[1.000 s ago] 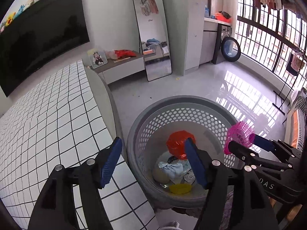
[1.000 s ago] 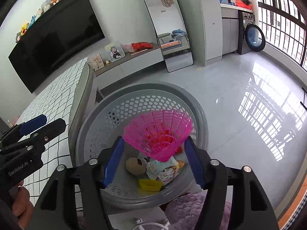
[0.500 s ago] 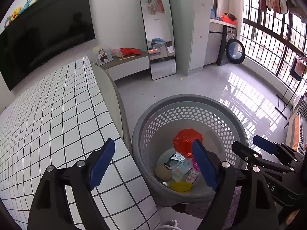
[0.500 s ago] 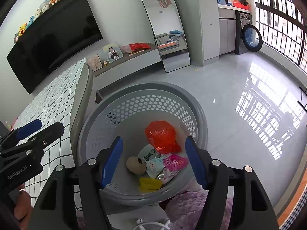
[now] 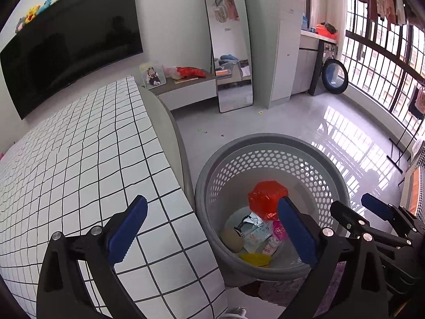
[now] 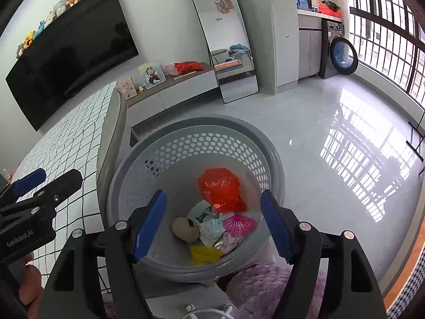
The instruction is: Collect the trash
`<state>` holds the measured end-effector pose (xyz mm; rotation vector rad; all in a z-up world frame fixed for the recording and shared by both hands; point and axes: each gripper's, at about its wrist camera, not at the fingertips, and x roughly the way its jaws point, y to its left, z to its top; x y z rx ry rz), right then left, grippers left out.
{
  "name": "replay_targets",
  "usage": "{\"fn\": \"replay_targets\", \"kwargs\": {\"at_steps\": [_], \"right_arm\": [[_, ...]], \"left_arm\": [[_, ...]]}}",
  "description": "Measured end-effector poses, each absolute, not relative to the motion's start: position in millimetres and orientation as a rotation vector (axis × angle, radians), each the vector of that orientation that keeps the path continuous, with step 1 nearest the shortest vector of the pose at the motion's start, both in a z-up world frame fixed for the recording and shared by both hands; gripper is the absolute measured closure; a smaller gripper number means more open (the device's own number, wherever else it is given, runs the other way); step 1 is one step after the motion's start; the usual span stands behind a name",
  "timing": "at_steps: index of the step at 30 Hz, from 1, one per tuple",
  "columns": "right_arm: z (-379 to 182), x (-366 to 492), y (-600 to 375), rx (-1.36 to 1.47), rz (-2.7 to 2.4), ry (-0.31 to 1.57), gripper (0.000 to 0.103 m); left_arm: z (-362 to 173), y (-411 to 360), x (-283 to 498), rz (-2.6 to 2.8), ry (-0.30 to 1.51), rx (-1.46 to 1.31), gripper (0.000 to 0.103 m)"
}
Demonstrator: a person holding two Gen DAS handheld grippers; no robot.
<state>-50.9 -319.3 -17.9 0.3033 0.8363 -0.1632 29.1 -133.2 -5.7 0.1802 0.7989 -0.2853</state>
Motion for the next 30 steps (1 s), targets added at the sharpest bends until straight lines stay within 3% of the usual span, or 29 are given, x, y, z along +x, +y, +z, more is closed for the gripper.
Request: {"fn": "replay_targets", "kwargs": {"at_steps": [30], "right_arm": [[-7,-60,-313,0.279,-0.179,0.819,0.03]], "left_arm": [[-1,-123,26,-0.255,0.79,0.169,0.006]]}}
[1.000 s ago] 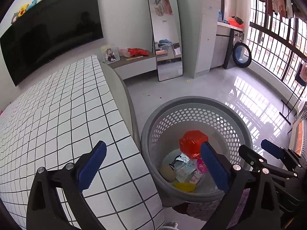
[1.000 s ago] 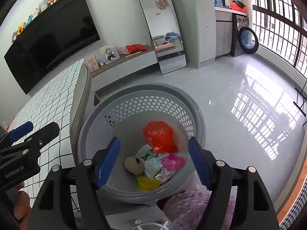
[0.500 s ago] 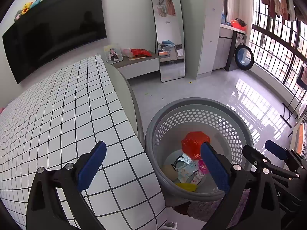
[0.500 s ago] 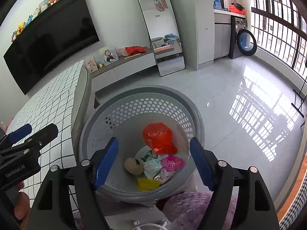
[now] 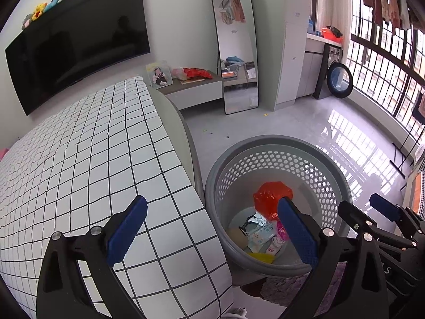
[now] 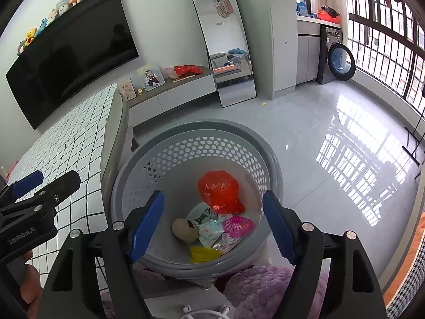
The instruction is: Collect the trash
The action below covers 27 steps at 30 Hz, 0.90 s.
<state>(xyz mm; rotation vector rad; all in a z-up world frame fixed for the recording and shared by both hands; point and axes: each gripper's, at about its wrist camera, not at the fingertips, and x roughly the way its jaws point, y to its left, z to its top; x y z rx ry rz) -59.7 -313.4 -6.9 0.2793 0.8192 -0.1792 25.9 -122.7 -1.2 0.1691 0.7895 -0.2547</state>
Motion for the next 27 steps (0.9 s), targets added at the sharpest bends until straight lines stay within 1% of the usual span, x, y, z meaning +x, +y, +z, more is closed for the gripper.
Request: {"fn": "replay_targets", "kwargs": {"at_steps": [17,27], "right_arm": [[-6.5,-60.5,-312.7,0.274,-0.183,0.822,0.03],[-8.3,-60.3,-314.4,0.274,-0.18,0.827,0.03]], "left_arm": [[-5.1,-123.5,26.5,-0.242,0.81,0.175,0.006],[-2.6,-125.4,22.7,-0.242,0.778,0.186,0.006]]}}
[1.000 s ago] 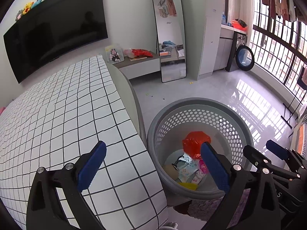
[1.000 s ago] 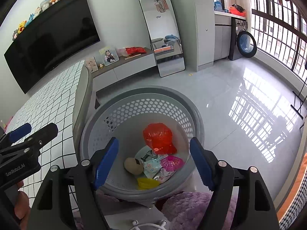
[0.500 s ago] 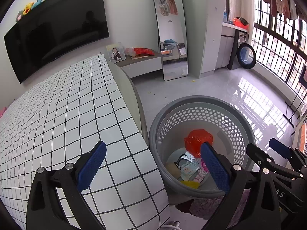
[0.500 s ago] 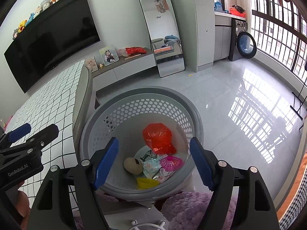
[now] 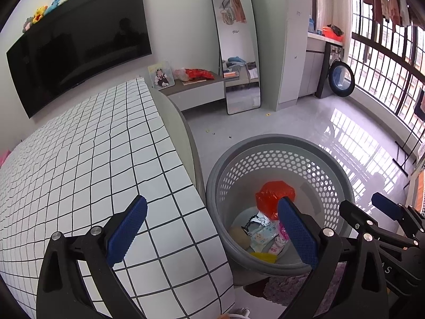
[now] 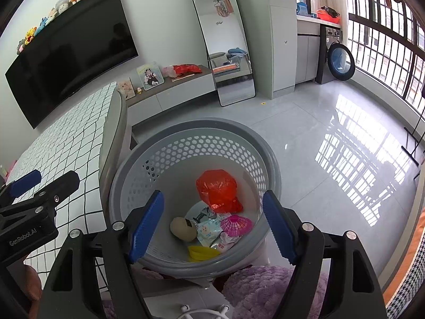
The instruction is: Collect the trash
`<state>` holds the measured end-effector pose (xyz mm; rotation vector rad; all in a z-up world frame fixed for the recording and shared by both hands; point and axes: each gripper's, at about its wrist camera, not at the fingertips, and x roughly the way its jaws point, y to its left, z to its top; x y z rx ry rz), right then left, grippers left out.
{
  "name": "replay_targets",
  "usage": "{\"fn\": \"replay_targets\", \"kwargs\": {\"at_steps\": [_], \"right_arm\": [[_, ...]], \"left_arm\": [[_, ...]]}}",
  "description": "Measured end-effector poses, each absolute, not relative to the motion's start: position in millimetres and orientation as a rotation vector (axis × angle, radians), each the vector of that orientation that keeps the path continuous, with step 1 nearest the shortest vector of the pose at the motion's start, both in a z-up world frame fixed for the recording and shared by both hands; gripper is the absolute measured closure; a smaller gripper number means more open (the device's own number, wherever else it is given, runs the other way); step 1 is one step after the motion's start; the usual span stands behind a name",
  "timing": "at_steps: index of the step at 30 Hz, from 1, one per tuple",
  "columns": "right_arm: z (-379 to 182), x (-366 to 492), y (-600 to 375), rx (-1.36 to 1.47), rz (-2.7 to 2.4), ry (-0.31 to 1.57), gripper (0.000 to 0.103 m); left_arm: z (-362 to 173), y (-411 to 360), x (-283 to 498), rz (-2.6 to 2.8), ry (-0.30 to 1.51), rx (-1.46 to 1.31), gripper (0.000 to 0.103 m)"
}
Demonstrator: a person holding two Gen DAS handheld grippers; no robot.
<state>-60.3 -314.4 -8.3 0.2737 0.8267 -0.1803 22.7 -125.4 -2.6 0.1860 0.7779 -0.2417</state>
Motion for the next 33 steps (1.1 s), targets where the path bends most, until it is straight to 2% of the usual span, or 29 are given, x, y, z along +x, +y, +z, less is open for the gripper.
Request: {"fn": "replay_targets", "kwargs": {"at_steps": [33], "right_arm": [[-10.0,-60.0,-313.7,0.273,-0.177,0.826,0.03]], "left_arm": [[-1.6,-124.0,22.6,-0.231,0.772,0.186,0.006]]}}
